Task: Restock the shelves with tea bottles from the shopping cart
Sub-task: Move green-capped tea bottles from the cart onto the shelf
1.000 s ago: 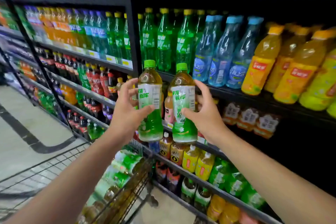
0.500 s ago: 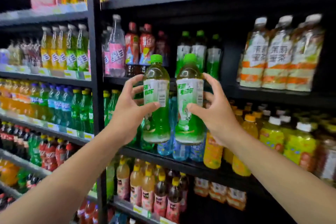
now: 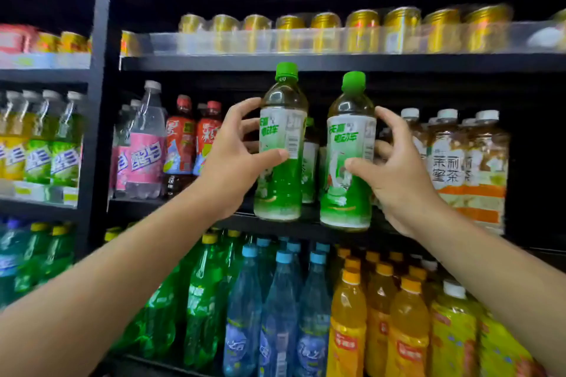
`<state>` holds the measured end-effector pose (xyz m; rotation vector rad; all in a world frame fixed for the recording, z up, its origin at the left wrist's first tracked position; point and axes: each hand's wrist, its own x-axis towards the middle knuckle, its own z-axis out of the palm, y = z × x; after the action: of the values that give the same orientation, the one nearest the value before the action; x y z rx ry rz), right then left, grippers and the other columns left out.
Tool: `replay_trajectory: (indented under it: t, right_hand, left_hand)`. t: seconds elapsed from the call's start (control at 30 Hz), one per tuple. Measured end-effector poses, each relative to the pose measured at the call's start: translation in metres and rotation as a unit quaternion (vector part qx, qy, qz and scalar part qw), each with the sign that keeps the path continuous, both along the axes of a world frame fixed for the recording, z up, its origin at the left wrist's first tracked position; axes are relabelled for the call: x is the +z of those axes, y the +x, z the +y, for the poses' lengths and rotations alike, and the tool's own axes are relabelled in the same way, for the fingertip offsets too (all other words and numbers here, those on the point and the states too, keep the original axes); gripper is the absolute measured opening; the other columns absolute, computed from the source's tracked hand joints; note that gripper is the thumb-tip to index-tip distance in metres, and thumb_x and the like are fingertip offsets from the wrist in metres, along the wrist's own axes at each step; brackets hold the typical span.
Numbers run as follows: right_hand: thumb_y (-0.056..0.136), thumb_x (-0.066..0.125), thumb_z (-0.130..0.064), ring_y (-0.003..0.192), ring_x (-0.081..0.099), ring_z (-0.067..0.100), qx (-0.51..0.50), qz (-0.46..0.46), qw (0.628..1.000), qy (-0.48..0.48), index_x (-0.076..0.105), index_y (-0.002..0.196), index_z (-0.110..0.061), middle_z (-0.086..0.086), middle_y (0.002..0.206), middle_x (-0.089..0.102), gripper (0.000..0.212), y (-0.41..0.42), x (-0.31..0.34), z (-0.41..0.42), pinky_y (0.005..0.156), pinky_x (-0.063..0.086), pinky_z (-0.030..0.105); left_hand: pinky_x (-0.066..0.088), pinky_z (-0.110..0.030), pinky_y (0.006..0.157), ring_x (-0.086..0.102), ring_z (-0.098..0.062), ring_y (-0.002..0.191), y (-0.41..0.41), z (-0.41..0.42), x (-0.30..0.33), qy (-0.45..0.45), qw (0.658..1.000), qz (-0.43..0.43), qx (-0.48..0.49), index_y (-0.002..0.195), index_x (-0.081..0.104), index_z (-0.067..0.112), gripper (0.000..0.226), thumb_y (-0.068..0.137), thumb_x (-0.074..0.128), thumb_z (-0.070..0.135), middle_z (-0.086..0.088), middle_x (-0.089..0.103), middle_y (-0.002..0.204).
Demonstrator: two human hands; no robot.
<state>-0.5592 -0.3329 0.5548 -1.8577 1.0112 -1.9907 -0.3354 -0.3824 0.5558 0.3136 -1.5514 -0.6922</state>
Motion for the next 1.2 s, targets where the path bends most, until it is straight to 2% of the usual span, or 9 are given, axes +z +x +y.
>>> replay_trajectory:
  t: [0.1, 0.23, 0.33, 0.53, 0.67, 0.83, 0.97, 1.07, 1.2]
  right_hand:
    - [0.086, 0.071, 0.005, 0.098, 0.072, 0.010, -0.043, 0.009, 0.999, -0.008, 0.034, 0.145, -0.045, 0.000, 0.117, 0.068, 0.085, 0.000, 0.003, -0.017, 0.078, 0.061, 0.036]
    - [0.086, 0.072, 0.003, 0.095, 0.070, 0.002, -0.080, 0.027, 0.996, 0.005, 0.031, 0.148, -0.045, -0.005, 0.117, 0.066, 0.088, -0.001, 0.000, -0.040, 0.076, 0.059, 0.030]
    - [0.086, 0.072, 0.005, 0.095, 0.070, 0.001, -0.088, 0.025, 0.996, 0.016, 0.032, 0.148, -0.042, -0.005, 0.116, 0.066, 0.087, -0.004, -0.004, -0.055, 0.073, 0.058, 0.026]
    - [0.087, 0.073, 0.001, 0.100, 0.069, 0.005, -0.124, 0.046, 0.991, 0.031, 0.028, 0.148, -0.046, -0.011, 0.117, 0.063, 0.089, -0.012, -0.007, -0.082, 0.084, 0.059, 0.034]
    - [0.088, 0.073, -0.001, 0.105, 0.066, 0.008, -0.129, 0.072, 0.987, 0.060, 0.021, 0.151, -0.046, -0.014, 0.119, 0.061, 0.093, -0.017, -0.003, -0.097, 0.090, 0.057, 0.036]
    - [0.088, 0.074, 0.000, 0.104, 0.067, 0.011, -0.153, 0.082, 0.980, 0.094, 0.016, 0.151, -0.045, -0.013, 0.118, 0.059, 0.097, -0.023, 0.003, -0.124, 0.089, 0.056, 0.037]
    - [0.087, 0.072, 0.004, 0.101, 0.068, 0.013, -0.165, 0.085, 0.976, 0.114, 0.014, 0.154, -0.035, -0.007, 0.116, 0.061, 0.097, -0.027, 0.010, -0.145, 0.088, 0.055, 0.036]
    - [0.087, 0.072, 0.005, 0.098, 0.067, 0.011, -0.184, 0.091, 0.971, 0.121, 0.014, 0.154, -0.032, -0.007, 0.108, 0.063, 0.096, -0.029, 0.012, -0.160, 0.092, 0.057, 0.039]
    - [0.086, 0.073, 0.004, 0.103, 0.066, 0.013, -0.189, 0.082, 0.970, 0.127, 0.014, 0.155, -0.035, -0.008, 0.111, 0.063, 0.098, -0.031, 0.011, -0.177, 0.096, 0.056, 0.043]
  left_hand:
    - [0.062, -0.036, 0.076, 0.071, -0.019, 0.104, -0.006, -0.023, 0.007, -0.009, 1.000, -0.010, -0.010, 0.146, 0.041, 0.031, 0.079, 0.084, 0.077, -0.004, -0.001, 0.057, 0.135]
    - [0.061, -0.030, 0.073, 0.071, -0.015, 0.102, -0.008, -0.054, 0.006, -0.013, 0.999, -0.031, -0.016, 0.147, 0.041, 0.032, 0.079, 0.085, 0.076, -0.004, 0.002, 0.054, 0.137]
    - [0.061, -0.031, 0.075, 0.071, -0.016, 0.103, -0.006, -0.078, 0.000, 0.004, 0.999, -0.038, -0.023, 0.146, 0.042, 0.033, 0.079, 0.085, 0.076, -0.005, 0.002, 0.053, 0.139]
    - [0.060, -0.026, 0.075, 0.070, -0.009, 0.103, -0.001, -0.114, -0.009, 0.031, 0.999, -0.033, -0.025, 0.149, 0.039, 0.030, 0.079, 0.087, 0.073, -0.006, 0.004, 0.055, 0.136]
    - [0.061, -0.032, 0.083, 0.066, -0.012, 0.112, 0.000, -0.134, -0.009, 0.020, 0.998, -0.063, 0.001, 0.148, 0.037, 0.035, 0.079, 0.088, 0.074, -0.002, 0.009, 0.054, 0.137]
    - [0.060, -0.027, 0.082, 0.064, -0.009, 0.112, -0.003, -0.163, -0.007, 0.021, 0.996, -0.087, 0.020, 0.151, 0.031, 0.035, 0.082, 0.090, 0.073, 0.000, 0.007, 0.052, 0.140]
    - [0.060, -0.023, 0.076, 0.068, -0.007, 0.105, -0.004, -0.180, -0.001, 0.027, 0.994, -0.109, 0.002, 0.150, 0.029, 0.034, 0.082, 0.090, 0.071, -0.004, 0.011, 0.055, 0.131]
    - [0.060, -0.025, 0.080, 0.069, -0.004, 0.103, -0.004, -0.190, 0.000, 0.023, 0.993, -0.115, -0.001, 0.149, 0.030, 0.032, 0.081, 0.089, 0.071, -0.005, 0.016, 0.058, 0.123]
    - [0.059, -0.026, 0.083, 0.067, -0.008, 0.109, -0.005, -0.195, -0.003, 0.018, 0.993, -0.113, 0.005, 0.150, 0.030, 0.034, 0.081, 0.090, 0.071, -0.003, 0.016, 0.057, 0.126]
